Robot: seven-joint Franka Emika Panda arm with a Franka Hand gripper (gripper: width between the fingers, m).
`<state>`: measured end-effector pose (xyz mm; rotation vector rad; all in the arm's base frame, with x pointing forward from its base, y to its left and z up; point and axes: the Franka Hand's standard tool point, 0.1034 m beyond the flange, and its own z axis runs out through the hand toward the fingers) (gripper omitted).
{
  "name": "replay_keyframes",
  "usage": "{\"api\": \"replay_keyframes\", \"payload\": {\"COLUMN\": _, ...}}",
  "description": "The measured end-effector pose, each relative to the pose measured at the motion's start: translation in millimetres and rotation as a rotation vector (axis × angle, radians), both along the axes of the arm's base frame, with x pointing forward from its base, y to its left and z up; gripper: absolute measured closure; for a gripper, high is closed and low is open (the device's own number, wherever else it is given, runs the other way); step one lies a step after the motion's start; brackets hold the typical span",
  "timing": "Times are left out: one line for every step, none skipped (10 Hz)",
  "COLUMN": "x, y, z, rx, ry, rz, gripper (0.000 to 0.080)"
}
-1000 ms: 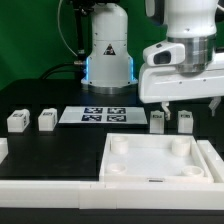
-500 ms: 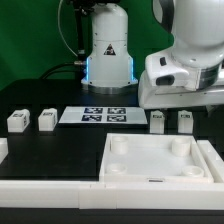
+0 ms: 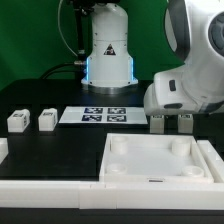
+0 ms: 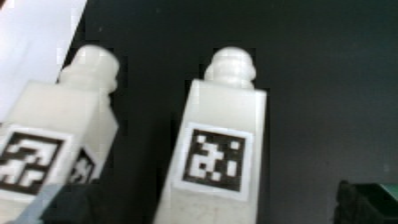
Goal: Assemble one leg
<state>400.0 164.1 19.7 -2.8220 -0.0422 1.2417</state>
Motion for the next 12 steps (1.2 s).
{"api": "replay_keyframes", "payload": {"x": -5.0, "y": 0.8, "z": -1.3, "rx": -0.003, "ry": 0.003, "rz": 0.002, "gripper": 0.0150}}
{"api": "replay_keyframes", "payload": {"x": -10.3, "y": -0.2, "z": -3.7, "rx": -0.005, "ry": 0.018, "rz": 0.004, "gripper": 0.0150}}
{"api": "replay_keyframes", "payload": {"x": -16.1, "y": -2.4, "z": -7.7, "rx": -0.009, "ry": 0.051, "rz": 0.004, "gripper": 0.0150}}
{"api": "replay_keyframes", "payload": {"x": -17.9, "y": -3.5, "z": -11.6, "rx": -0.011, "ry": 0.050, "rz": 0.002, "gripper": 0.0150}}
{"api": "replay_keyframes", "payload": {"x": -19.7, "y": -4.2, "z": -12.3, "rx": -0.012, "ry": 0.053, "rz": 0.002, "gripper": 0.0150}}
{"api": "replay_keyframes", "payload": {"x": -20.9, "y": -4.9, "z": -13.0, "rx": -0.013, "ry": 0.055, "rz": 0.001, "gripper": 0.0150}}
{"api": "replay_keyframes", "payload": {"x": -21.8, "y": -4.9, "z": -13.7, "rx": -0.013, "ry": 0.054, "rz": 0.001, "gripper": 0.0150}}
{"api": "replay_keyframes", "payload": {"x": -21.8, "y": -4.8, "z": -14.0, "rx": -0.013, "ry": 0.053, "rz": 0.001, "gripper": 0.0150}}
{"api": "replay_keyframes", "payload": {"x": -21.8, "y": -4.9, "z": -14.0, "rx": -0.013, "ry": 0.054, "rz": 0.001, "gripper": 0.0290}}
{"api": "replay_keyframes", "payload": {"x": -21.8, "y": -4.9, "z": -14.1, "rx": -0.013, "ry": 0.054, "rz": 0.001, "gripper": 0.0290}}
{"api": "replay_keyframes", "payload": {"x": -21.8, "y": -4.9, "z": -14.1, "rx": -0.013, "ry": 0.053, "rz": 0.002, "gripper": 0.0479}}
{"api": "replay_keyframes", "payload": {"x": -21.6, "y": -4.4, "z": -14.0, "rx": -0.012, "ry": 0.053, "rz": 0.002, "gripper": 0.0479}}
